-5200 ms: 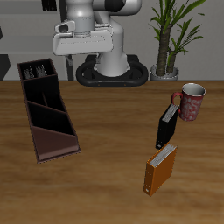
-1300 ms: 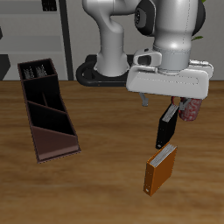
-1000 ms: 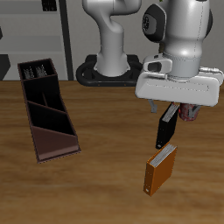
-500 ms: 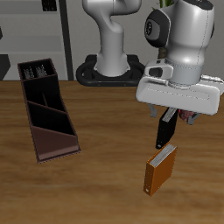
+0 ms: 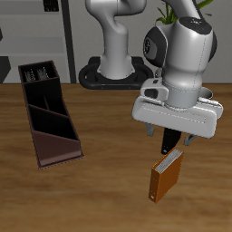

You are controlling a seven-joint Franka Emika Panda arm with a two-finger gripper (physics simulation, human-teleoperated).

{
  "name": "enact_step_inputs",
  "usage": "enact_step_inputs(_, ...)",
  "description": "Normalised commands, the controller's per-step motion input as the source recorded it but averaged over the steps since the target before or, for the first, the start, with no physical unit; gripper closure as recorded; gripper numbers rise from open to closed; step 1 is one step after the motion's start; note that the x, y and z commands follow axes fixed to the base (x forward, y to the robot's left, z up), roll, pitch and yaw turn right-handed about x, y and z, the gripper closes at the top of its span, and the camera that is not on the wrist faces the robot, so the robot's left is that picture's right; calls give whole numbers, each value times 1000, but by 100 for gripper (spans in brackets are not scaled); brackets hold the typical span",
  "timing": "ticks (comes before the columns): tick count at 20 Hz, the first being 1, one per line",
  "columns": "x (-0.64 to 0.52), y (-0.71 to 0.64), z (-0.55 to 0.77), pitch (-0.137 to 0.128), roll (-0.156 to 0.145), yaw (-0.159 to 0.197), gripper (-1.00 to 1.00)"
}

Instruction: Place the left striped book into the right desk caddy's right compartment and place the right striped book into the right desk caddy's right compartment and place the orange book into the right desk caddy's left compartment

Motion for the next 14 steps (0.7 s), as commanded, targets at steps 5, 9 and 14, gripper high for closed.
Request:
enact_step_inputs(5,63,13,-324,28,34,-16,-100)
enact_step_inputs(9,27,87,-373,38,8,-15,-100)
enact_step_inputs(14,-8,66,-127,10,13,-1,-100)
